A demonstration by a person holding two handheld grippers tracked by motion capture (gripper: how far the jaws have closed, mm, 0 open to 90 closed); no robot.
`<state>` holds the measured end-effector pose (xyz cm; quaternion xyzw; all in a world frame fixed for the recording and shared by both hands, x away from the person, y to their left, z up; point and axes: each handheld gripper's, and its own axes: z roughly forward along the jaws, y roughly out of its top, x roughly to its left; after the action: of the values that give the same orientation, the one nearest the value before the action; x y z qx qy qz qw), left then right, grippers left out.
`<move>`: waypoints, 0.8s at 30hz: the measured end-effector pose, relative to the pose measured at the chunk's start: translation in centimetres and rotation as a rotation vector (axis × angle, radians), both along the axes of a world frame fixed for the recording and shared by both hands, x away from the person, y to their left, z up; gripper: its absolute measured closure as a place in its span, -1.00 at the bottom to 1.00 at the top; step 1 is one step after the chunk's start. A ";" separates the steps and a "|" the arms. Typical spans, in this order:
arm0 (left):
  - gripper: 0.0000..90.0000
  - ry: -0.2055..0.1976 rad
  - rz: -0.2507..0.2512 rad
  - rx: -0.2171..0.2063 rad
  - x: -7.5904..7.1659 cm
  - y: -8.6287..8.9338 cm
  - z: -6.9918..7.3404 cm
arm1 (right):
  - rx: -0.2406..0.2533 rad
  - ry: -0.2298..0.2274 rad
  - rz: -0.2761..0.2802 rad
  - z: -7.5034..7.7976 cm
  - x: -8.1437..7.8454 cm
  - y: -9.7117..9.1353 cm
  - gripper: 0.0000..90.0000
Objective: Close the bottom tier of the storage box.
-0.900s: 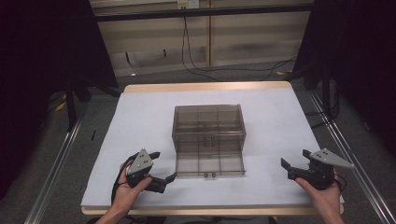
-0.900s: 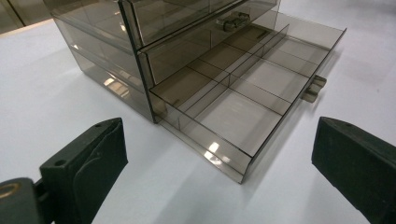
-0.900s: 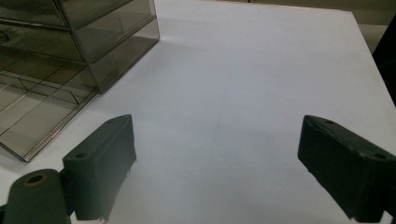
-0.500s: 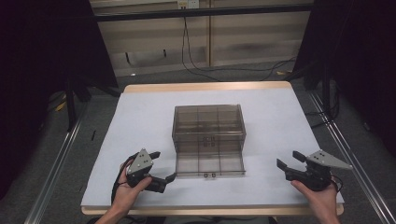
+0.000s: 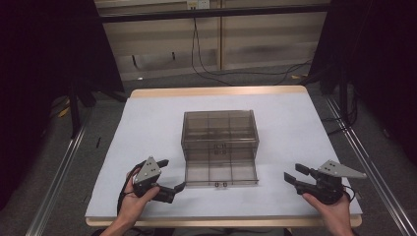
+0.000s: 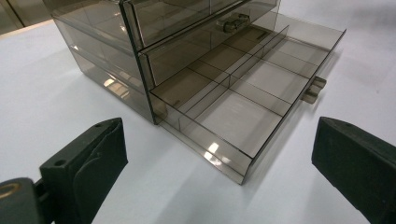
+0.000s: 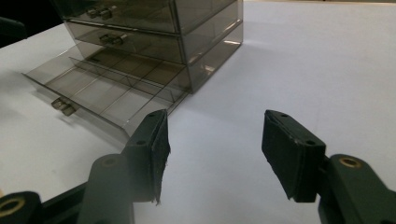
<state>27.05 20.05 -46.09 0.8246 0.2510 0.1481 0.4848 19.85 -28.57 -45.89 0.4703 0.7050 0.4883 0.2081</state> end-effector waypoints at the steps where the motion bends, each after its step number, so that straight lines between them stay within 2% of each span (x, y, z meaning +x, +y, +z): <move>1: -0.93 0.003 0.000 -0.006 0.0 -0.1 0.0 | -0.004 0.001 0.010 0.0 0.0 0.1 -0.07; 6: -0.93 -0.001 -0.003 0.011 0.2 0.0 0.0 | -0.025 0.008 0.041 0.0 -0.1 0.7 -0.06; 7: -0.93 0.001 -0.003 0.011 0.1 0.0 0.0 | -0.027 0.014 0.066 0.0 -0.2 1.1 -0.04; 11: -0.93 0.001 0.002 -0.002 0.1 0.0 0.0 | -0.041 0.014 0.102 0.1 -0.2 1.7 -0.05; 12: -0.93 -0.001 0.000 0.008 0.0 0.1 0.1 | -0.041 0.024 0.122 0.1 -0.3 2.4 -0.06; 24: -0.93 -0.003 -0.001 0.004 0.0 0.1 0.1 | -0.045 0.033 0.228 0.3 -0.8 5.1 0.03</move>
<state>27.09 20.13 -45.98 0.8255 0.2495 0.1496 0.4836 19.09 -23.46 -45.62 0.3904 0.7681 0.4849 0.1500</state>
